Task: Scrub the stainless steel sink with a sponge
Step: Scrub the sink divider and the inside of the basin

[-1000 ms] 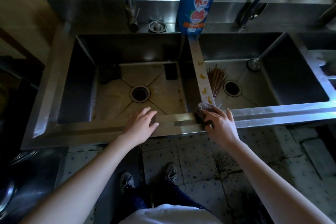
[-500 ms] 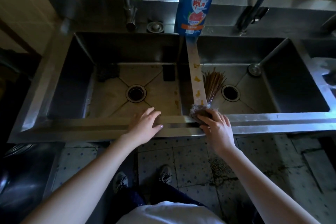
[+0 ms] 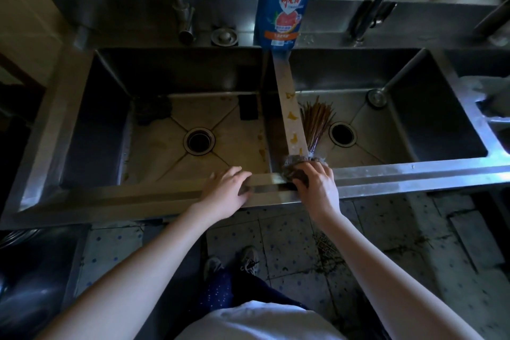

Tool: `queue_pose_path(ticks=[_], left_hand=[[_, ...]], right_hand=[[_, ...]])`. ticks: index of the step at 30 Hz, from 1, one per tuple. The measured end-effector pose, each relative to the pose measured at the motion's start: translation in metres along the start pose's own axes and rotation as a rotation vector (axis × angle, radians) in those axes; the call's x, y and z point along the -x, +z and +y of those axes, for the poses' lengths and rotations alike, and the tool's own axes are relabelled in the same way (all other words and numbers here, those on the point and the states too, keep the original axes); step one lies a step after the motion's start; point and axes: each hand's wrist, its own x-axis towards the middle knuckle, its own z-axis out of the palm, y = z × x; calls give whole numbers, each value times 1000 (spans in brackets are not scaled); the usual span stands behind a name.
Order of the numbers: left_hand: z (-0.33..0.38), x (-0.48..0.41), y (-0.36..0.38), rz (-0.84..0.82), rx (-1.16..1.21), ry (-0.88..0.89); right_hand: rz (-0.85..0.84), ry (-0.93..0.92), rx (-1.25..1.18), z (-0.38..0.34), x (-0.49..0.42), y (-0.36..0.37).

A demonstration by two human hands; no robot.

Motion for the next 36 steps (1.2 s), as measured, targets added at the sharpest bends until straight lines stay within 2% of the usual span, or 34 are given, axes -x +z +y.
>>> queue_pose_path(ticks=[8,15,22,36], left_hand=[[2,-8,-9,-42,35,7],[19,-20,-10,-96,151,-140],[42,-34,6,-53,257,-307],[70,-27,25,190,56,-419]], right_hand=[[-15,-54,-21,4,-17,0],[-66,-158,-24,15,-60,-2],[-173,-313,2,32,-116,-13],[-203,-421,-44,39,-182,-10]])
